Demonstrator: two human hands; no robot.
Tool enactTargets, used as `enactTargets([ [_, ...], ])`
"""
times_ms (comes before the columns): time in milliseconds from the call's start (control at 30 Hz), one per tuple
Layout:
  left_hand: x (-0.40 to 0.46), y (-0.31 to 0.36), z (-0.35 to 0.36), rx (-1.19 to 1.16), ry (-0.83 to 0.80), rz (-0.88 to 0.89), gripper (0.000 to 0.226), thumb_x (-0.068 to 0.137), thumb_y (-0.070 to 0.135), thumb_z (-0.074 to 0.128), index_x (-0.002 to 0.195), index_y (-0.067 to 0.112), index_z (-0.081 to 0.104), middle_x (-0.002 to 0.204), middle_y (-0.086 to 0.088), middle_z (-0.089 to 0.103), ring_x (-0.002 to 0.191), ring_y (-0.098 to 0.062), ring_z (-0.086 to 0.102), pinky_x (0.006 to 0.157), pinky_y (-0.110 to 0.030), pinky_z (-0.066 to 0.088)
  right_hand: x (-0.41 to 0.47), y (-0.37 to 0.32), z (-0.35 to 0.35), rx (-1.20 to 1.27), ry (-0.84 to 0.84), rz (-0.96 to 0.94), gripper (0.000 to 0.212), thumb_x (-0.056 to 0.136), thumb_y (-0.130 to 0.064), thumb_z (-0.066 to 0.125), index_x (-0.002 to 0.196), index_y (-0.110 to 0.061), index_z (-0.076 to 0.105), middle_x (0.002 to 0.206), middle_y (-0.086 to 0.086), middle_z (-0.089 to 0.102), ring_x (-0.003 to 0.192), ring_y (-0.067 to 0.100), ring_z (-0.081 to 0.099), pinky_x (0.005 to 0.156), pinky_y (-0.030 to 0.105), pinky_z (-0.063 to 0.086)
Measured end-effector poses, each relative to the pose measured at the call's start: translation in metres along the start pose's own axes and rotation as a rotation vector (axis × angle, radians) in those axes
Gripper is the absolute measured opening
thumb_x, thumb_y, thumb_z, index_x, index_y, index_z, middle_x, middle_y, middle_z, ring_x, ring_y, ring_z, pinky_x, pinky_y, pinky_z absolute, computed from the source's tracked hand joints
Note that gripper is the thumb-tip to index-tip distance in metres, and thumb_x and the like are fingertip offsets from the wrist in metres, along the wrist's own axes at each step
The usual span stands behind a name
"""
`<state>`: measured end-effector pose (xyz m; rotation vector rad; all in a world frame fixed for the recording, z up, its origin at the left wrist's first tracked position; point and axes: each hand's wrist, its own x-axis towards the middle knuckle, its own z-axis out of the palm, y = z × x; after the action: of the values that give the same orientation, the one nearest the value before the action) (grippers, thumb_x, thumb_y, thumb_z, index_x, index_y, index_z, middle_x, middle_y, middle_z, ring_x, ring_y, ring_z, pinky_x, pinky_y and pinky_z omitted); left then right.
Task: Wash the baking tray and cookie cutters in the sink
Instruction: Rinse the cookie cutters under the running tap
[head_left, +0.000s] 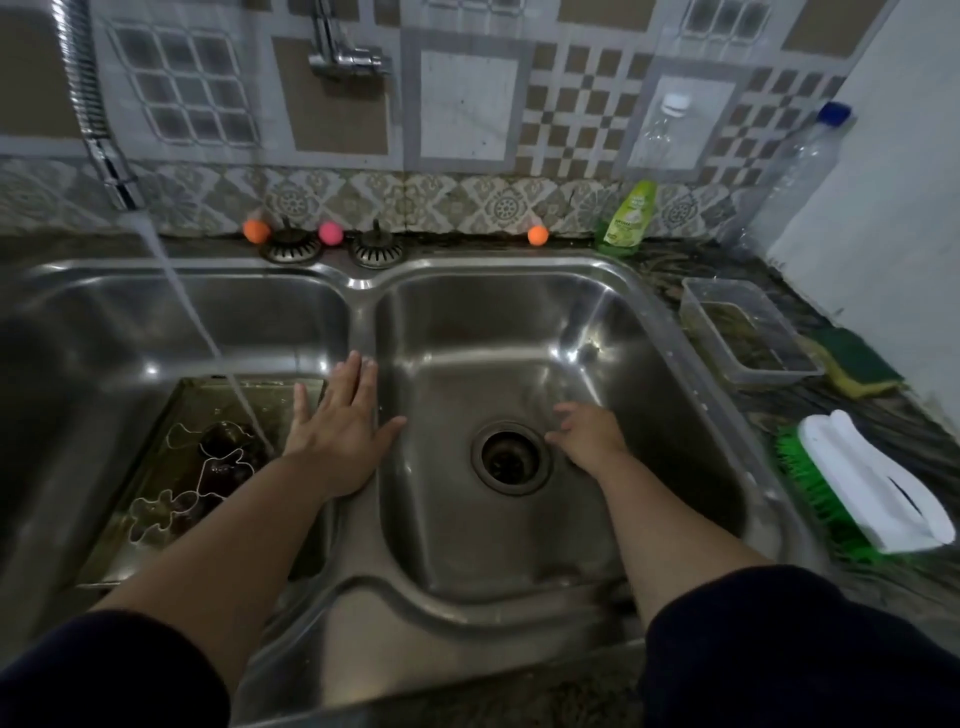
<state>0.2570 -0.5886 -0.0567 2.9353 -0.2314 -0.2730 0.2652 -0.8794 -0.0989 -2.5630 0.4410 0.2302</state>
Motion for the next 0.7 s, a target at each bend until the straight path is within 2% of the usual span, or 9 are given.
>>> enactTargets([
  [133, -0.002, -0.001, -0.002, -0.039, -0.031, 0.016, 0.08, 0.094, 0.061, 0.024, 0.152, 0.018, -0.012, 0.157, 0.0, -0.024, 0.146, -0.016, -0.016, 0.114, -0.049, -0.012, -0.015, -0.052, -0.005, 0.088, -0.024, -0.122, 0.043, 0.084, -0.021, 0.072, 0.125, -0.019, 0.062, 0.108, 0.005, 0.069, 0.106, 0.019, 0.062, 0.083, 0.015, 0.038],
  [233, -0.006, -0.006, -0.004, -0.104, -0.033, 0.053, 0.078, 0.095, 0.061, 0.025, 0.153, 0.02, -0.006, 0.159, 0.003, -0.019, 0.147, -0.015, -0.011, 0.116, -0.048, -0.007, -0.027, -0.107, -0.001, 0.11, 0.003, -0.253, 0.038, 0.084, -0.018, 0.07, 0.122, -0.019, 0.064, 0.1, 0.001, 0.068, 0.099, 0.017, 0.063, 0.089, 0.021, 0.044],
  [300, -0.007, -0.022, -0.007, -0.207, -0.059, 0.089, 0.069, 0.097, 0.058, 0.025, 0.153, 0.026, 0.001, 0.16, 0.006, -0.011, 0.148, -0.016, 0.001, 0.118, -0.05, 0.002, -0.036, -0.149, 0.007, 0.064, 0.032, -0.354, 0.036, 0.086, -0.019, 0.067, 0.122, -0.019, 0.064, 0.11, 0.004, 0.066, 0.106, 0.022, 0.061, 0.091, 0.025, 0.044],
  [400, -0.01, -0.065, -0.015, -0.31, -0.12, 0.052, 0.058, 0.097, 0.051, 0.033, 0.15, 0.029, 0.022, 0.158, -0.001, 0.021, 0.14, -0.024, 0.032, 0.113, -0.047, 0.028, -0.055, -0.205, 0.027, -0.041, 0.047, -0.483, 0.034, 0.089, -0.024, 0.062, 0.123, -0.023, 0.063, 0.122, 0.007, 0.059, 0.113, 0.025, 0.055, 0.093, 0.029, 0.041],
  [467, -0.017, -0.102, -0.017, -0.313, -0.132, -0.049, 0.049, 0.094, 0.043, 0.043, 0.139, 0.025, 0.043, 0.143, -0.006, 0.046, 0.125, -0.028, 0.048, 0.104, -0.045, 0.04, -0.069, -0.234, 0.049, -0.093, 0.041, -0.553, 0.033, 0.09, -0.022, 0.06, 0.123, -0.023, 0.063, 0.123, 0.007, 0.058, 0.116, 0.026, 0.05, 0.099, 0.031, 0.038],
  [500, -0.021, -0.119, -0.017, -0.294, -0.128, -0.104, 0.046, 0.092, 0.041, 0.048, 0.135, 0.025, 0.048, 0.137, -0.007, 0.05, 0.121, -0.028, 0.05, 0.102, -0.044, 0.043, -0.076, -0.245, 0.062, -0.117, 0.021, -0.585, 0.033, 0.09, -0.019, 0.059, 0.123, -0.022, 0.063, 0.125, 0.006, 0.058, 0.118, 0.026, 0.049, 0.102, 0.031, 0.036],
  [567, -0.03, -0.148, -0.013, -0.241, -0.157, -0.197, 0.053, 0.088, 0.037, 0.058, 0.138, 0.026, 0.044, 0.138, -0.007, 0.047, 0.123, -0.028, 0.047, 0.102, -0.044, 0.043, -0.087, -0.261, 0.09, -0.149, -0.105, -0.598, 0.035, 0.09, -0.016, 0.059, 0.125, -0.02, 0.062, 0.13, 0.006, 0.057, 0.12, 0.025, 0.05, 0.102, 0.03, 0.037],
  [633, -0.036, -0.166, -0.009, -0.219, -0.206, -0.258, 0.069, 0.083, 0.037, 0.066, 0.144, 0.025, 0.035, 0.139, -0.007, 0.041, 0.124, -0.028, 0.045, 0.103, -0.046, 0.042, -0.092, -0.27, 0.119, -0.135, -0.297, -0.511, 0.04, 0.091, -0.015, 0.059, 0.131, -0.018, 0.057, 0.134, 0.007, 0.055, 0.119, 0.024, 0.053, 0.098, 0.031, 0.043],
  [700, -0.039, -0.178, -0.003, -0.265, -0.24, -0.28, 0.073, 0.08, 0.038, 0.068, 0.143, 0.025, 0.034, 0.138, -0.008, 0.039, 0.122, -0.029, 0.046, 0.104, -0.045, 0.041, -0.092, -0.275, 0.146, -0.082, -0.395, -0.372, 0.041, 0.094, -0.017, 0.057, 0.134, -0.015, 0.053, 0.134, 0.008, 0.055, 0.118, 0.024, 0.055, 0.097, 0.032, 0.047],
])
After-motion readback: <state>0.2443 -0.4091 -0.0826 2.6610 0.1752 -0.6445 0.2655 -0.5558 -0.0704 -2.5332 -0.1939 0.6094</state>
